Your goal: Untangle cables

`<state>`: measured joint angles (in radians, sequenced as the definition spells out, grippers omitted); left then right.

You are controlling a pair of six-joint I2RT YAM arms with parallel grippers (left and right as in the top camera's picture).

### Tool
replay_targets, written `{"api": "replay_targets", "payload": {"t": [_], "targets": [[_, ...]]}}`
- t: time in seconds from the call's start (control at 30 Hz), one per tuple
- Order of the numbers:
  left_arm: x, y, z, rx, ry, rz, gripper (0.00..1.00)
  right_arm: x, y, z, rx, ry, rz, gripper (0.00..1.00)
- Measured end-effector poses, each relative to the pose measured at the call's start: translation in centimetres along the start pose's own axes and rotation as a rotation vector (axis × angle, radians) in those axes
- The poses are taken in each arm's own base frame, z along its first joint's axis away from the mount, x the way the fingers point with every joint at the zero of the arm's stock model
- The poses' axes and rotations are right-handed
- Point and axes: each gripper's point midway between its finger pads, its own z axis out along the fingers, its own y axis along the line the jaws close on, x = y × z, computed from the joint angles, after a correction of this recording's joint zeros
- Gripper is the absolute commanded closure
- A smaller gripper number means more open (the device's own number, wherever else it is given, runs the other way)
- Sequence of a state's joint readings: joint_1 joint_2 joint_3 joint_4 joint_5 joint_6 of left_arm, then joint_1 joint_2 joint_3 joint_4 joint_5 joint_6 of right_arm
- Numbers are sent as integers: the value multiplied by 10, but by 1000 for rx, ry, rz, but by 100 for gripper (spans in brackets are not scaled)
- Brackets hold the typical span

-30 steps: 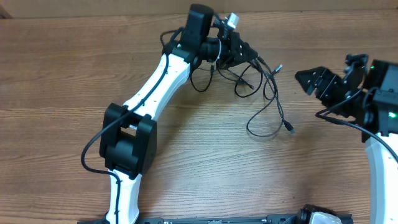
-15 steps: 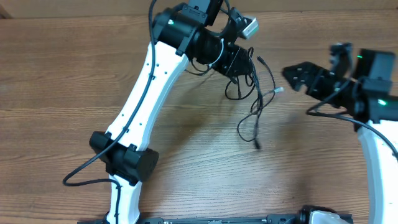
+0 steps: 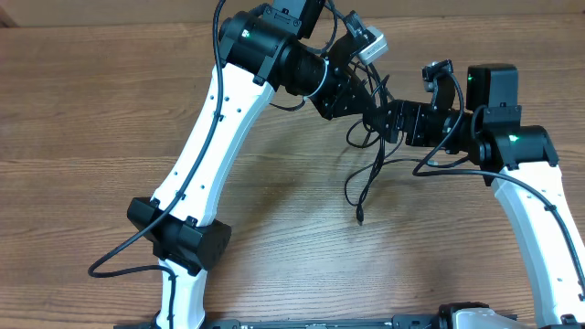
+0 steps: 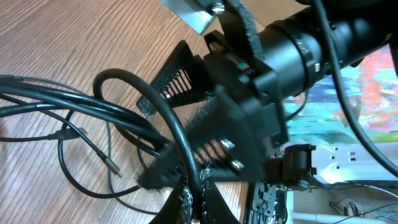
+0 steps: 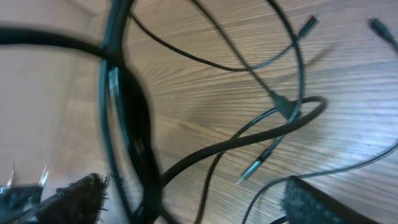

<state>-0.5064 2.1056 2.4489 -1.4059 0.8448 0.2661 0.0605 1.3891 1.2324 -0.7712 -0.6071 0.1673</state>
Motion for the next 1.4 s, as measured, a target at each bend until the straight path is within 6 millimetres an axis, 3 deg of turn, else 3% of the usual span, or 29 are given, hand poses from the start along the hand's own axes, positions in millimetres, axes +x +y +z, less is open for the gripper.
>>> {"api": "replay_targets", "payload": {"t": [0.23,0.37,0.53,0.57,0.67,0.73,0.87,1.1,1.2,1.3,1.4], "targets": [[-1,1,0,-6,-2,8,96,7,-54,4,292,7,142,13],[-3,3,-12,-25,-25,10,96,19,-90,9,467,51,237,13],[-14,-3,-73,-110,-135,40,96,46,-147,13,713,127,364,13],[-17,-8,-98,-147,-180,55,96,49,-154,12,749,132,383,13],[-20,-15,-137,-213,-251,77,96,49,-163,8,795,114,418,13],[-21,-17,-149,-233,-273,85,96,46,-163,9,778,104,417,13],[-20,-11,-143,-227,-262,73,93,38,-142,28,606,127,362,12],[-18,5,-133,-217,-240,38,88,45,-78,51,196,245,239,10],[-18,7,-130,-213,-235,30,86,45,-61,53,91,261,211,9],[-17,12,-121,-198,-221,0,83,47,-60,53,86,268,199,7],[-15,25,-105,-176,-193,-60,76,52,-90,46,280,263,263,4]]}}
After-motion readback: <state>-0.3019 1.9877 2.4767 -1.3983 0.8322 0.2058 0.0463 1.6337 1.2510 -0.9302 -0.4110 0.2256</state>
